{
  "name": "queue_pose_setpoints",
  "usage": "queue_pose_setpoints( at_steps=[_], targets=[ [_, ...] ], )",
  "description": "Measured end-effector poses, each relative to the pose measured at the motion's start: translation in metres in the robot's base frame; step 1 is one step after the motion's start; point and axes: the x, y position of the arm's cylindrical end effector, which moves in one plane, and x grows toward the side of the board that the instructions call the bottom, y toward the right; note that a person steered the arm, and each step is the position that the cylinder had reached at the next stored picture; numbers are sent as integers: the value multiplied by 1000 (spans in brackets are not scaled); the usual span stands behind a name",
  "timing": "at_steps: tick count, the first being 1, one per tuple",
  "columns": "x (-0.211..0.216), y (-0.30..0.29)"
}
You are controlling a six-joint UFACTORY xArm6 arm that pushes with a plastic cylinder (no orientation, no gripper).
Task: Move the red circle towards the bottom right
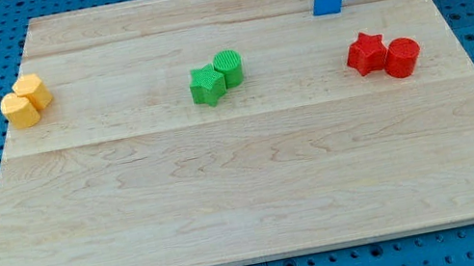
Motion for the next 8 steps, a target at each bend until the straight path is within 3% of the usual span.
queue_pose_setpoints(
  at_steps=[2, 4, 6, 7, 8],
  targets=[
    [0, -31],
    [7, -134],
    [56, -178],
    [130, -119],
    [172, -119]
  ],
)
